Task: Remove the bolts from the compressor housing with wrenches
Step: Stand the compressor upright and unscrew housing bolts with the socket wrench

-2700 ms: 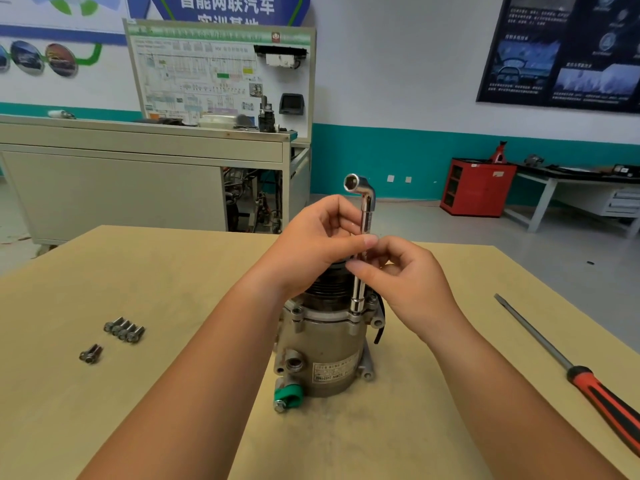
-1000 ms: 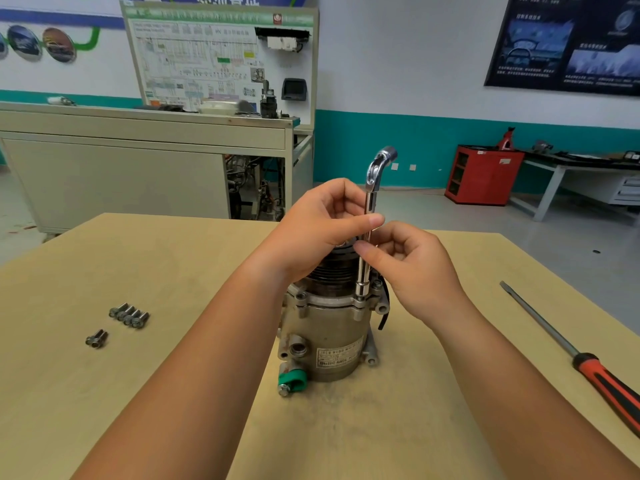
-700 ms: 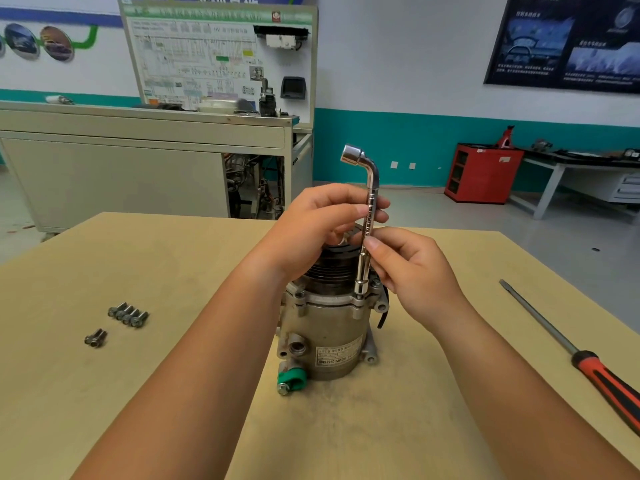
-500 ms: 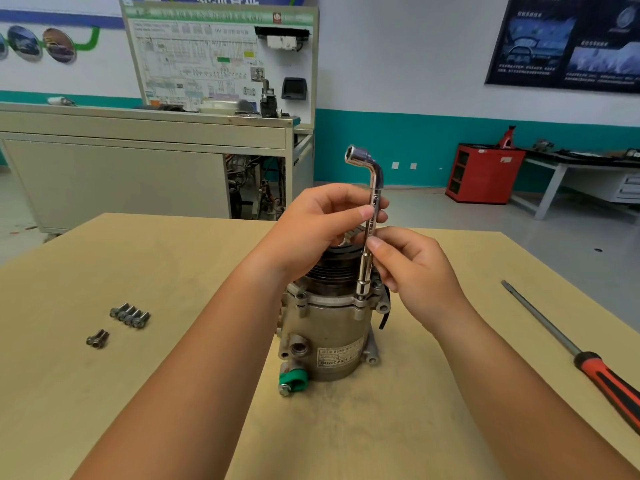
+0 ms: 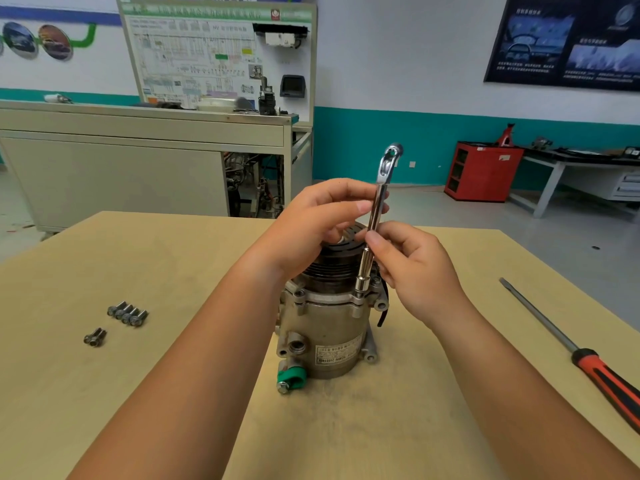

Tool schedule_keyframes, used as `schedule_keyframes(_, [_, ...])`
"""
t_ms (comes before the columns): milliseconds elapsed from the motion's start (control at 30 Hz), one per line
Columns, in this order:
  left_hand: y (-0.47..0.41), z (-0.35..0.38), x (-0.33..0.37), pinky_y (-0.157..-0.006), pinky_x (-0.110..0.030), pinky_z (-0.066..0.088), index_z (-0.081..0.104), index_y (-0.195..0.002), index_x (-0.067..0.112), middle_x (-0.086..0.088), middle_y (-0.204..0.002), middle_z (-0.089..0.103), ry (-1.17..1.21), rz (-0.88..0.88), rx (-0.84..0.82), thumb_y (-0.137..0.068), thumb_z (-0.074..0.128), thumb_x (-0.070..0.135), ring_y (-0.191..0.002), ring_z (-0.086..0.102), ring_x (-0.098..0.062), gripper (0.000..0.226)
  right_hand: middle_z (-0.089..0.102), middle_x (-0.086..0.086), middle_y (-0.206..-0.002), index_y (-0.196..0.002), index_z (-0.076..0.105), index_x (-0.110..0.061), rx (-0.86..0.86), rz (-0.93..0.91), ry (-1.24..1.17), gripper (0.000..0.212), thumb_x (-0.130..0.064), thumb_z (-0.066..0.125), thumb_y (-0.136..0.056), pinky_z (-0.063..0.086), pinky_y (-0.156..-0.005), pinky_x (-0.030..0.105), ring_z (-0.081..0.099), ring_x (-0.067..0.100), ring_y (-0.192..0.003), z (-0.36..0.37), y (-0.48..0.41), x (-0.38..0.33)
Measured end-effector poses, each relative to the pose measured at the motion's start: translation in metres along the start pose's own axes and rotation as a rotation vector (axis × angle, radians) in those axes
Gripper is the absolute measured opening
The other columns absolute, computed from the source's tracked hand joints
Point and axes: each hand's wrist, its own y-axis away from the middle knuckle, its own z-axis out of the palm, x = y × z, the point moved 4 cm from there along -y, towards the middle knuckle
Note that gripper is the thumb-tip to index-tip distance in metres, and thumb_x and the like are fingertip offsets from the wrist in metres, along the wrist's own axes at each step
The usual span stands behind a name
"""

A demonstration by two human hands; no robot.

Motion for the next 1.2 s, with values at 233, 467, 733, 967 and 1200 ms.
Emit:
schedule_keyframes(233, [0.0014, 0.0013, 0.0003, -0.055, -0.005, 0.042, 0.066, -0.107, 0.015, 0.005, -0.095, 0.074, -0.039, 0.022, -0.017, -0.095, 0.05, 0.002, -0.075, 0.065, 0.002, 0.024, 0.042, -0.011, -0.047, -0.077, 0.064, -0.026, -0.02, -0.007, 0.011, 0.027, -0.017, 0.047, -0.096, 0.032, -0.05, 0.027, 0.037, 0.005, -0.047, 0.0007, 0.0016, -0.0022])
schedule_keyframes(467, [0.0025, -0.0001, 0.0004, -0.058, -0.01, 0.047, 0.061, -0.092, 0.018, 0.013, -0.076, 0.071, -0.048, 0.051, 0.014, -0.086, 0.059, -0.004, -0.076, 0.067, -0.001, 0.022, 0.046, -0.014, -0.047, -0.078, 0.064, -0.026, -0.036, -0.02, -0.023, 0.025, -0.014, 0.051, -0.094, 0.033, -0.05, 0.014, 0.04, 0.0, -0.047, 0.0013, 0.0013, -0.0007])
schedule_keyframes(733, [0.0004, 0.0004, -0.0001, -0.058, -0.011, 0.046, 0.053, -0.083, 0.017, 0.016, -0.063, 0.057, -0.026, 0.06, 0.03, -0.066, 0.071, 0.015, -0.055, 0.051, 0.003, 0.025, 0.044, -0.012, -0.048, -0.076, 0.063, -0.029, 0.053, -0.016, -0.008, 0.016, -0.017, 0.072, -0.078, 0.035, -0.049, 0.013, 0.039, 0.001, -0.048, 0.0016, -0.0003, 0.0033])
schedule_keyframes(967, [0.0007, 0.0018, 0.0001, -0.051, -0.006, 0.04, 0.065, -0.098, 0.021, 0.01, -0.087, 0.07, -0.082, -0.007, 0.009, -0.081, 0.06, 0.018, -0.066, 0.059, 0.005, 0.019, 0.047, -0.012, -0.048, -0.078, 0.065, -0.022, 0.013, -0.037, -0.003, 0.015, -0.013, 0.06, -0.089, 0.032, -0.049, 0.01, 0.041, 0.001, -0.047, 0.0021, 0.0006, -0.0012])
schedule_keyframes(1200, [0.0018, 0.0021, 0.0012, -0.05, -0.006, 0.038, 0.066, -0.1, 0.016, 0.008, -0.081, 0.073, -0.061, 0.022, 0.0, -0.092, 0.052, -0.001, -0.066, 0.062, 0.004, 0.023, 0.047, -0.015, -0.045, -0.077, 0.065, -0.024, 0.001, -0.004, -0.041, 0.024, -0.01, 0.053, -0.093, 0.033, -0.049, 0.013, 0.04, 0.0, -0.046, 0.0006, 0.0017, 0.0014])
